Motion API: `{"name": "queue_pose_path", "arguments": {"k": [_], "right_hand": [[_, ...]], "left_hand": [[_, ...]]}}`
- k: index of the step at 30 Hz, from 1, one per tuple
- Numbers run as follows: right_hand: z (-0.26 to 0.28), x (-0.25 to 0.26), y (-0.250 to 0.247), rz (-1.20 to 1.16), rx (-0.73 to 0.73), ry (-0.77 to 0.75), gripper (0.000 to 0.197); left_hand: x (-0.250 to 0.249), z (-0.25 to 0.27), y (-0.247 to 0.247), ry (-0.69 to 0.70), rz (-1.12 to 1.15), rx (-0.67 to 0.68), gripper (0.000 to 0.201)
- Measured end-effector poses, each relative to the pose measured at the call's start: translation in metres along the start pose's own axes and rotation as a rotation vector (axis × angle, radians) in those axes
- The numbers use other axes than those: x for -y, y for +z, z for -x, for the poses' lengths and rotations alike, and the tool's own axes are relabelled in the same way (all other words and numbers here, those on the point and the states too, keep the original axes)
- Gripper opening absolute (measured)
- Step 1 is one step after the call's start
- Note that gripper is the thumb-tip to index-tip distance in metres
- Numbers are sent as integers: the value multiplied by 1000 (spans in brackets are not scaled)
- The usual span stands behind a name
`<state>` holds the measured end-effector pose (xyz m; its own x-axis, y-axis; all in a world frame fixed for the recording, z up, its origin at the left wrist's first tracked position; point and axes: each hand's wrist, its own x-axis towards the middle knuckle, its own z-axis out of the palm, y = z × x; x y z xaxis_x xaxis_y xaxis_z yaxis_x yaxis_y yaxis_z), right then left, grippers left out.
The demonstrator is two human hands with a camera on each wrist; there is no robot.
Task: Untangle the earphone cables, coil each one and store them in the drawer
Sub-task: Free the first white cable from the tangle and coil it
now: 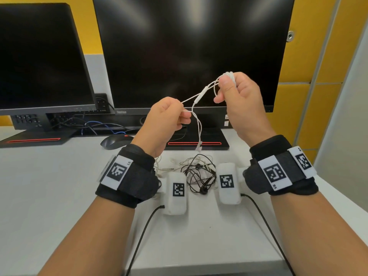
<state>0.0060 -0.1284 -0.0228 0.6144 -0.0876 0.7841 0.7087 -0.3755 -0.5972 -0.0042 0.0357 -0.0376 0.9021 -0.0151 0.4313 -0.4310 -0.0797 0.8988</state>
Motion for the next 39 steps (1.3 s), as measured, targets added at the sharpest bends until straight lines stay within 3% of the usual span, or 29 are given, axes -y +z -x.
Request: {"name": "queue_pose_path", "arguments": {"k": [5,8,12,18,22,26,29,31,35,37,39], "right_hand": [[-2,-3,1,-130,-22,53,36],[-6,-3,-6,-259,-89,82,38],[-6,0,-7,-321,-72,129,38],[1,4,2,-117,45,30,33],[6,4,10,-91,147,13,24],[4,2,6,-28,106,-9,26],[2,2,0,-9,65,6,28],[4,5,-1,31,138,35,33],[11,13,1,44,579,149,49],[13,17,4,-133,613,172,47],[11,23,2,-448,519,217,45]], "left_hand": [[-1,1,-6,19,160,-2,18],[-1,0,-9,35,64,-16,21],[1,1,-4,31,-21,35,13],[-5,3,5,-44,67,193,33],[-1,11,12,40,-18,313,32],[-3,14,8,24,37,303,14],[-7,14,4,57,114,317,22],[-9,13,3,115,230,281,27],[-7,7,-3,168,323,117,31],[-5,4,-4,125,189,32,30],[-3,5,-4,50,12,47,29]]}}
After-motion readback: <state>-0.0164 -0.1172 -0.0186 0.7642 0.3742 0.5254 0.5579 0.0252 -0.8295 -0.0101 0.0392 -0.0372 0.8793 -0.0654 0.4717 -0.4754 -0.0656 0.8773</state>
